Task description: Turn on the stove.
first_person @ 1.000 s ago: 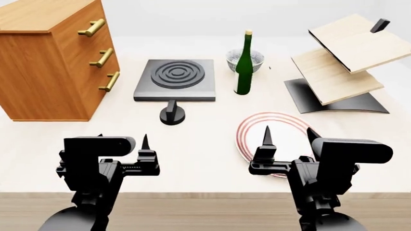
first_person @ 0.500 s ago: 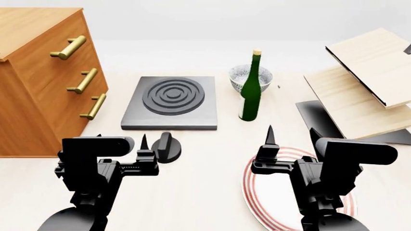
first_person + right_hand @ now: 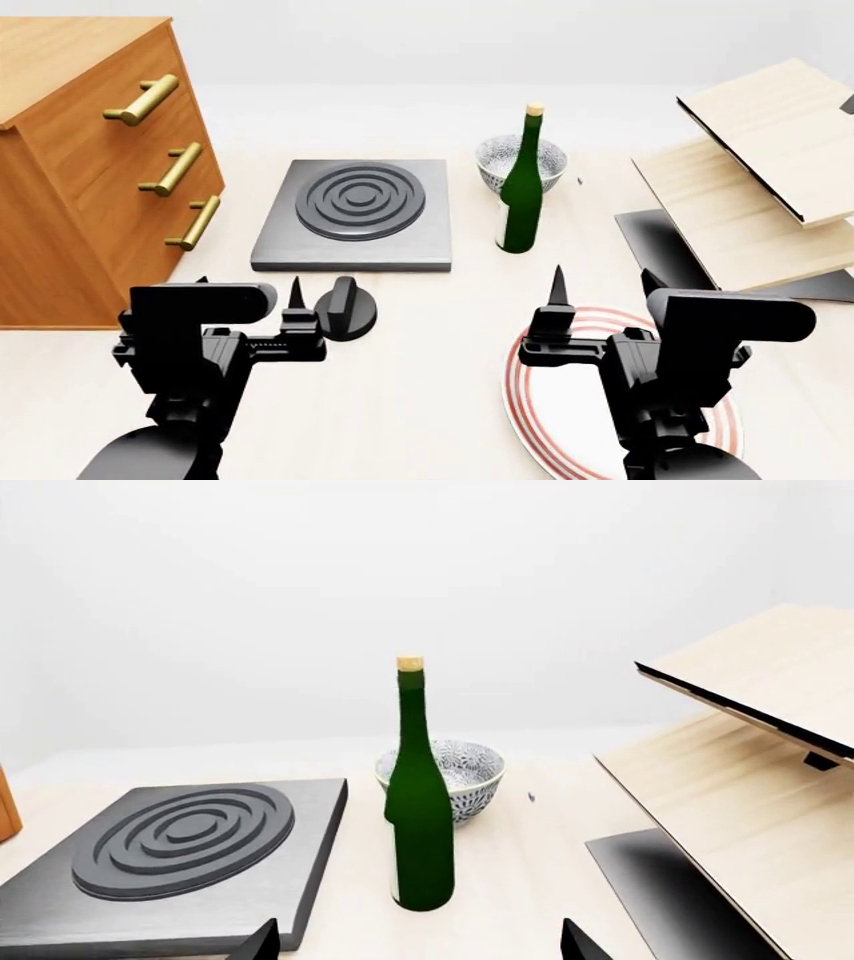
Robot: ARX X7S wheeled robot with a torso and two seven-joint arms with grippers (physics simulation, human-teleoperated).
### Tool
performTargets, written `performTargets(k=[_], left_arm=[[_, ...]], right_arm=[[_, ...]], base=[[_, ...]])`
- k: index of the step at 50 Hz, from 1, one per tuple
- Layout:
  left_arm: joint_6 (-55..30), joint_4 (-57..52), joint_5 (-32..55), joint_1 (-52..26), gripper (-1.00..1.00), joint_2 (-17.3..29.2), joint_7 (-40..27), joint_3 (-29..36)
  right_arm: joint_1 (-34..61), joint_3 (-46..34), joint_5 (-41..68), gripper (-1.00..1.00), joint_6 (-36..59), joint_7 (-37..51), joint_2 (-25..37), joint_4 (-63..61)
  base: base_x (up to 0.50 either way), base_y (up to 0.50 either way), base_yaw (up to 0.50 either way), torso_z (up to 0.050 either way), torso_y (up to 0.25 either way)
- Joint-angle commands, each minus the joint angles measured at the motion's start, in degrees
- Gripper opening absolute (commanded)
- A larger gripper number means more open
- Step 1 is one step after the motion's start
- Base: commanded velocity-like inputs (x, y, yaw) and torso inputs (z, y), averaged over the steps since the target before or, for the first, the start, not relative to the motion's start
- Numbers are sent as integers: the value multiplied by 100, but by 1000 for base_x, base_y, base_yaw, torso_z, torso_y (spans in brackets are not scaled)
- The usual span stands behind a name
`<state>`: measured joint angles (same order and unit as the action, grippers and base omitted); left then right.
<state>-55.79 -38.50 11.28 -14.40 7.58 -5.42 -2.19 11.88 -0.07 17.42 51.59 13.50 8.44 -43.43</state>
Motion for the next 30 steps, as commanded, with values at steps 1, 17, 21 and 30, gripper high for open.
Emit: performTargets(k=[1,17,21,30], left_arm=[[1049,1203,-384,-54,100,185,-71,269],[4325,5524,-1181,-1225,100,-13,-398,771],[5330,7517,-1195,-1415,100,-45,-402,825],[5479,7789,-1198,-1532,100,-86,-418,906]], right_arm=[[-11,-62,33,100,-25,37,68,-17],[-168,-79,72,100,-204,69,96,138],[-179,-81,85,100,-237,77,109,162],[-195,-83,121,100,-278,102,132,193]], base=[[0,0,0,0,0],[0,0,0,0,0],[0,0,0,0,0],[0,0,0,0,0]])
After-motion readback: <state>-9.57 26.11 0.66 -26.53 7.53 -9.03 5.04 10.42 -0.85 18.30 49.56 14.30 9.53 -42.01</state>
